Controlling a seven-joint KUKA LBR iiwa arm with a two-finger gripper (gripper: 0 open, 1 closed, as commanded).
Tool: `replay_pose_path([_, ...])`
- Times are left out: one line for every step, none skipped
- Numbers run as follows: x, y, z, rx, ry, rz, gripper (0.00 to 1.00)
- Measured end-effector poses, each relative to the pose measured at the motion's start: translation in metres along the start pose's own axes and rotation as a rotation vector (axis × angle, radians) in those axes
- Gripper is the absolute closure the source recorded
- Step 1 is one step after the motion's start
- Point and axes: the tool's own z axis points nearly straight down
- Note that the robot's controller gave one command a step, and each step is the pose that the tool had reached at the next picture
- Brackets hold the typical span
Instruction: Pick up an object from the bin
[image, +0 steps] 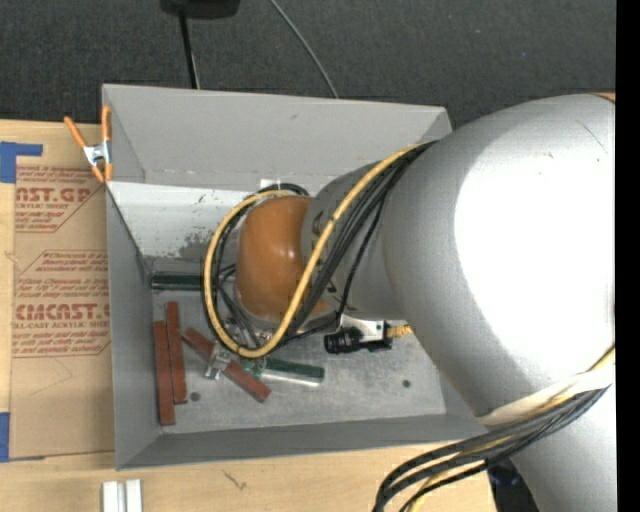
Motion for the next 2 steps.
replay_pose_path([0.0, 0.0, -0.003, 0.005, 0.006, 0.002, 1.0])
replay_pose_path([0.003, -0.003, -0.014, 0.018, 0.023, 0.0, 1.0])
